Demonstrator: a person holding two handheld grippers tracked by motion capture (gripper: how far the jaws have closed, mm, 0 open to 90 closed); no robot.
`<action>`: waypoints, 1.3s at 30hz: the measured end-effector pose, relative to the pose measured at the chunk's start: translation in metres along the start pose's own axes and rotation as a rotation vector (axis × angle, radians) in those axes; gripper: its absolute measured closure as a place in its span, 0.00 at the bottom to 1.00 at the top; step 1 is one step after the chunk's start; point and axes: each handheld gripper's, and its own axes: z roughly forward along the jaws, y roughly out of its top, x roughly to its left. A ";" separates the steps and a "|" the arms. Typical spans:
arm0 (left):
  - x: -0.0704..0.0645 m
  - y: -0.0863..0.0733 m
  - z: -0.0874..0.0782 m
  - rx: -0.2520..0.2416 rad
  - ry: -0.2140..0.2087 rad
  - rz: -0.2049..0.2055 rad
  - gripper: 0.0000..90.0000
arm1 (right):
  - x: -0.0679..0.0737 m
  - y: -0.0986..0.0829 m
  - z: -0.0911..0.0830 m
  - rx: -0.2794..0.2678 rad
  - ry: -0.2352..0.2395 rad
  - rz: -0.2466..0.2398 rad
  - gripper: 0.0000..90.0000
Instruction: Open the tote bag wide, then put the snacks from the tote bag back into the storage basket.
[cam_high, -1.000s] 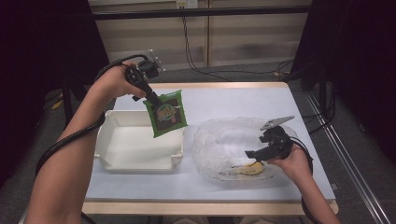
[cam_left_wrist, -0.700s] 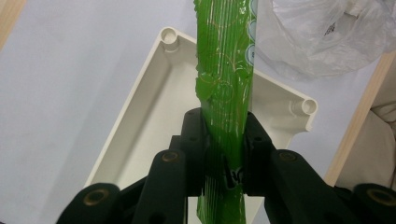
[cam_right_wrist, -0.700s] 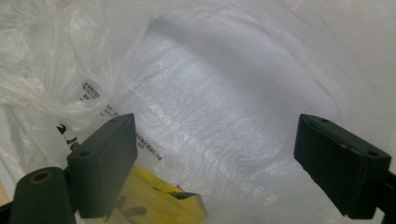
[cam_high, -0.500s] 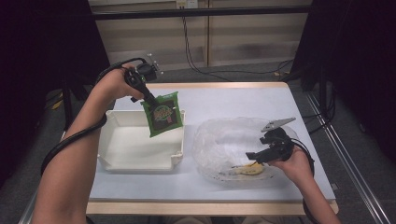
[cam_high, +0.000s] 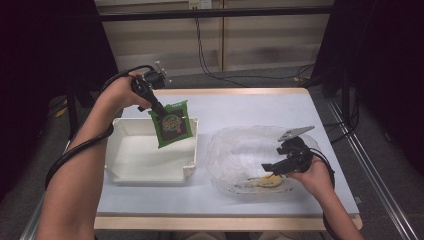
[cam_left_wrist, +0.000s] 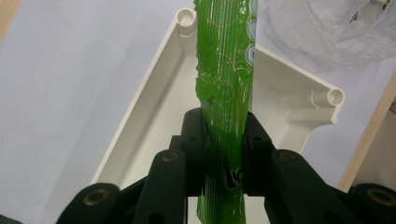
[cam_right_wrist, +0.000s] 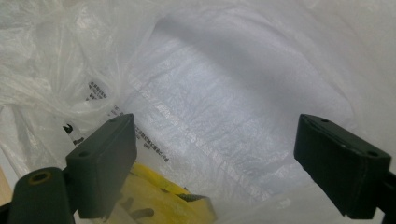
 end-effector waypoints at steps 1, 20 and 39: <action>0.001 0.000 0.000 0.005 0.000 0.004 0.84 | 0.001 0.000 0.000 0.001 0.004 -0.002 0.15; 0.013 -0.005 0.019 0.026 0.003 0.030 0.83 | -0.001 -0.004 -0.001 0.003 0.001 0.001 0.15; 0.018 -0.004 0.027 0.038 0.010 0.064 0.83 | 0.002 -0.005 0.003 0.013 0.004 0.002 0.15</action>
